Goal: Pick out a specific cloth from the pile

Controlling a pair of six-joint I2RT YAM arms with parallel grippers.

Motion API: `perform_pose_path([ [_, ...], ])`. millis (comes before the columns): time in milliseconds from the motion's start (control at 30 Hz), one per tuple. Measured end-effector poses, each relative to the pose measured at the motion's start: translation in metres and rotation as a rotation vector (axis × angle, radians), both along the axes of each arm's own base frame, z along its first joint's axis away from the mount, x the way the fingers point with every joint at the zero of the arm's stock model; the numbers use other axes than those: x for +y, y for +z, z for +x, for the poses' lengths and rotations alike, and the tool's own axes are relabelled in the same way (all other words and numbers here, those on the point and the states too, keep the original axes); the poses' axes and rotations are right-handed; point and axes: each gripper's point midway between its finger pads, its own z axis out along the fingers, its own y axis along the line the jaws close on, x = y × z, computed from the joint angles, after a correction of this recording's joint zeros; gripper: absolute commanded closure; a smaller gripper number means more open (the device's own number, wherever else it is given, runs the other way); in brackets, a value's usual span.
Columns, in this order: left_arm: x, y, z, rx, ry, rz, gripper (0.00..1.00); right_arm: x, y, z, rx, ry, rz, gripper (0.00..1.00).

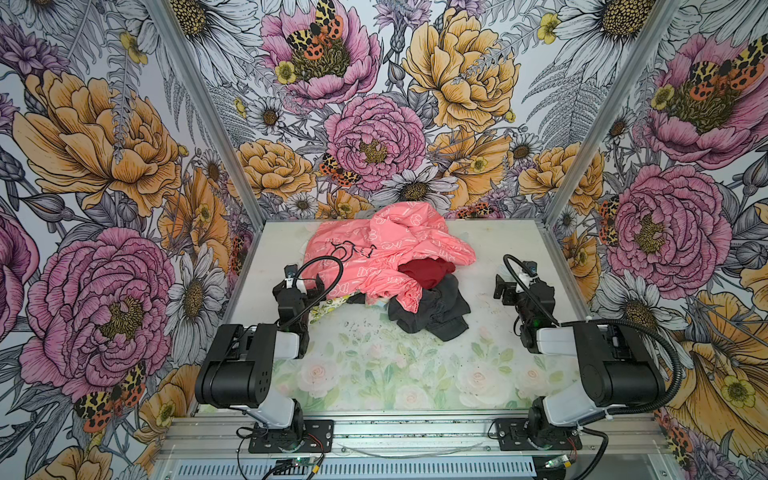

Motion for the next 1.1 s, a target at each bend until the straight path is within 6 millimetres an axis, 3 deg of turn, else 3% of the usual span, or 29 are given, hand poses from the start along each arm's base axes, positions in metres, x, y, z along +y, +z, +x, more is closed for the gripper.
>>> perform_pose_path([
  [1100,-0.0006,0.001,-0.0013,0.001,0.042,0.031,0.01,0.0044,-0.0048,-0.0037,0.011,0.007,-0.007,0.01],
])
